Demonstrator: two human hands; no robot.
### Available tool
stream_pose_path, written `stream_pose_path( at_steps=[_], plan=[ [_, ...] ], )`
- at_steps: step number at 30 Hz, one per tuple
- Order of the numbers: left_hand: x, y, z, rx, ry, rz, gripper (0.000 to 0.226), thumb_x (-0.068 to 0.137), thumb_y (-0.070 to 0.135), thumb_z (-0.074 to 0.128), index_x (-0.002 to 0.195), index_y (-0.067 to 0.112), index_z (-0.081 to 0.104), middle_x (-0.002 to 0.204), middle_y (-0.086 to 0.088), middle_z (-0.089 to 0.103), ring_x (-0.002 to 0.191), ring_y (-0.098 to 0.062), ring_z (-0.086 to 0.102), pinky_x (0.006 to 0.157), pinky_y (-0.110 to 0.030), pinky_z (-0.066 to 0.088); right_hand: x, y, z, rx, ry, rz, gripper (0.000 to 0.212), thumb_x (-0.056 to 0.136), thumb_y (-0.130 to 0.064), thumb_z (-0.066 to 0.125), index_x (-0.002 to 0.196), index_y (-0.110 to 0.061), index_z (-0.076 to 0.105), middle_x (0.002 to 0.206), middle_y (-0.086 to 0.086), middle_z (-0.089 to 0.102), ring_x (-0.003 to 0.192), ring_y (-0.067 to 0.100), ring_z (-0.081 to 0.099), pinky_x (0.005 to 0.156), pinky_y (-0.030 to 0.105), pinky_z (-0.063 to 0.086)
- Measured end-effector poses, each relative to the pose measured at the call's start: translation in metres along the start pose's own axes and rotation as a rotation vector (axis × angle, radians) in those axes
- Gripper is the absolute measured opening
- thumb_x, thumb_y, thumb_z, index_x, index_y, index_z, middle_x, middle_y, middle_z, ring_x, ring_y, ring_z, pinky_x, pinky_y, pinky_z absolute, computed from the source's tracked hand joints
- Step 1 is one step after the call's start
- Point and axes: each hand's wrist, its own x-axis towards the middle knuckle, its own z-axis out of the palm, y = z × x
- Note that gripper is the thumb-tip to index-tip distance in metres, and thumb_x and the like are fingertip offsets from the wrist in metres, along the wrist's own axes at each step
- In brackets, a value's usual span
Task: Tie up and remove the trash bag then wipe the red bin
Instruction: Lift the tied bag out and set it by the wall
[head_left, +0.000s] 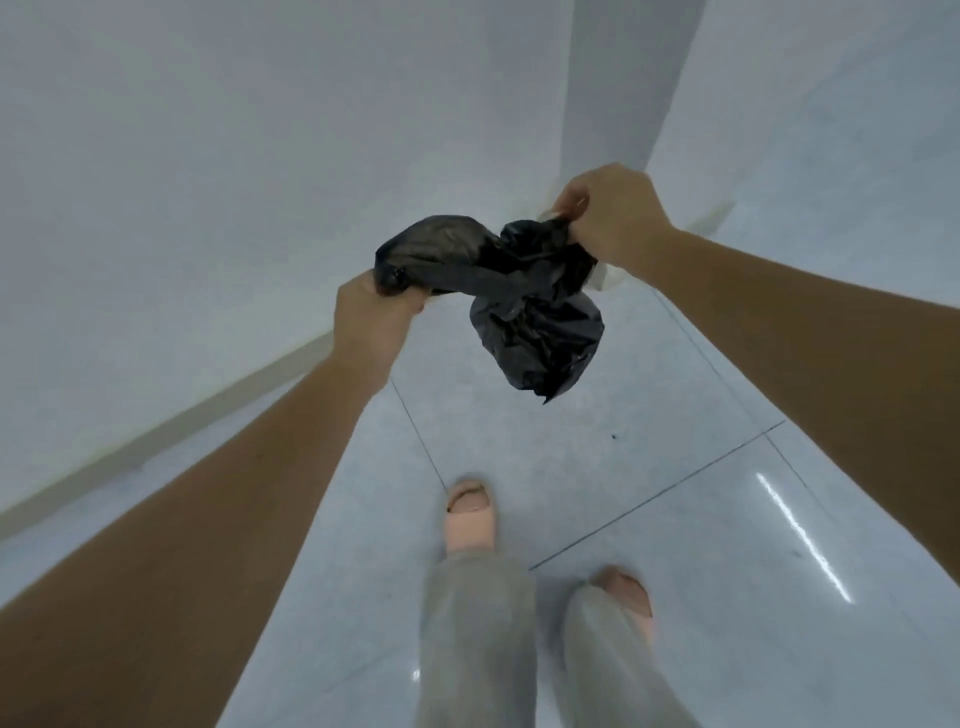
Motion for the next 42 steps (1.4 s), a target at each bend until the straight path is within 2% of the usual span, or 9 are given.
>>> stream_pose_path(
  at_steps=[7, 13, 16, 19, 26, 28, 33, 36, 42],
  plan=[
    [0.135, -0.046, 0.015, 0.072, 0.019, -0.033, 0.015, 0.080, 0.022, 0.071, 0.086, 0.010, 0.064, 0.084, -0.009, 0.060, 0.078, -0.017, 0.052, 0.067, -0.032, 0.039, 0.104, 0.011, 0.092, 0.094, 0.123, 0.077, 0.030, 0.079, 0.001, 0.056, 0.085, -0.023, 0.072, 0.089, -0.001, 0.069, 0.080, 0.013, 0.061, 0.074, 0.022, 0.049],
    [0.220, -0.079, 0.032, 0.063, -0.009, -0.048, 0.011, 0.090, 0.023, 0.060, 0.088, 0.012, 0.063, 0.100, -0.011, 0.071, 0.073, -0.015, 0.062, 0.065, -0.026, 0.044, 0.164, 0.021, 0.159, 0.007, 0.155, 0.069, 0.035, 0.086, 0.002, 0.049, 0.103, -0.014, 0.075, 0.103, 0.009, 0.073, 0.096, 0.025, 0.066, 0.087, 0.026, 0.052],
    [0.243, -0.097, 0.034, 0.108, -0.004, -0.092, 0.015, 0.092, 0.024, 0.056, 0.094, 0.010, 0.063, 0.106, -0.015, 0.071, 0.079, -0.020, 0.063, 0.069, -0.031, 0.044, 0.175, 0.031, 0.180, -0.098, 0.100, 0.096, 0.028, 0.091, -0.004, 0.048, 0.104, -0.007, 0.073, 0.101, 0.015, 0.071, 0.093, 0.026, 0.064, 0.076, 0.026, 0.046],
    [0.253, -0.102, 0.036, 0.009, 0.010, -0.200, 0.025, 0.094, 0.020, 0.055, 0.114, 0.006, 0.060, 0.112, -0.011, 0.068, 0.083, -0.020, 0.065, 0.077, -0.033, 0.053, 0.176, 0.035, 0.181, -0.011, 0.082, 0.180, 0.031, 0.090, -0.012, 0.055, 0.120, -0.008, 0.061, 0.109, 0.011, 0.068, 0.105, 0.026, 0.062, 0.087, 0.026, 0.048],
    [0.248, -0.092, 0.029, -0.151, -0.015, -0.513, 0.034, 0.093, 0.004, 0.053, 0.126, 0.009, 0.052, 0.120, -0.008, 0.062, 0.093, -0.021, 0.069, 0.062, -0.024, 0.060, 0.160, 0.021, 0.172, 0.202, -0.276, 0.171, 0.072, 0.076, -0.022, 0.079, 0.139, -0.015, 0.045, 0.107, 0.001, 0.065, 0.100, 0.018, 0.060, 0.075, 0.022, 0.050],
    [0.237, -0.093, 0.024, -0.183, -0.015, -0.613, 0.033, 0.093, 0.001, 0.052, 0.125, 0.007, 0.052, 0.115, -0.006, 0.059, 0.084, -0.021, 0.068, 0.054, -0.024, 0.059, 0.152, 0.020, 0.176, 0.170, -0.309, 0.159, 0.084, 0.074, -0.021, 0.081, 0.145, -0.012, 0.037, 0.116, 0.006, 0.059, 0.108, 0.022, 0.058, 0.085, 0.028, 0.051],
    [0.204, -0.110, 0.019, -0.317, -0.023, -0.794, 0.024, 0.097, 0.005, 0.042, 0.120, 0.008, 0.046, 0.117, -0.014, 0.050, 0.107, -0.031, 0.060, 0.069, -0.038, 0.058, 0.112, 0.015, 0.184, 0.139, -0.338, 0.072, 0.086, 0.077, -0.021, 0.078, 0.147, -0.017, 0.029, 0.142, 0.010, 0.045, 0.129, 0.027, 0.044, 0.104, 0.033, 0.040],
    [0.184, -0.124, 0.021, -0.497, 0.014, -0.873, 0.024, 0.100, 0.016, 0.035, 0.114, 0.003, 0.049, 0.122, -0.014, 0.049, 0.115, -0.032, 0.057, 0.087, -0.043, 0.049, 0.082, 0.020, 0.186, 0.149, -0.254, 0.043, 0.067, 0.084, -0.019, 0.069, 0.142, -0.012, 0.038, 0.137, 0.009, 0.051, 0.125, 0.027, 0.048, 0.100, 0.028, 0.040],
    [0.147, -0.123, 0.033, -0.555, -0.054, -0.744, 0.042, 0.101, 0.019, 0.026, 0.139, 0.008, 0.039, 0.143, -0.008, 0.046, 0.129, -0.029, 0.046, 0.108, -0.041, 0.037, 0.029, 0.053, 0.171, 0.049, -0.224, 0.118, 0.050, 0.093, -0.021, 0.055, 0.140, -0.009, 0.043, 0.141, 0.010, 0.050, 0.126, 0.026, 0.048, 0.087, 0.018, 0.030]
  ],
)
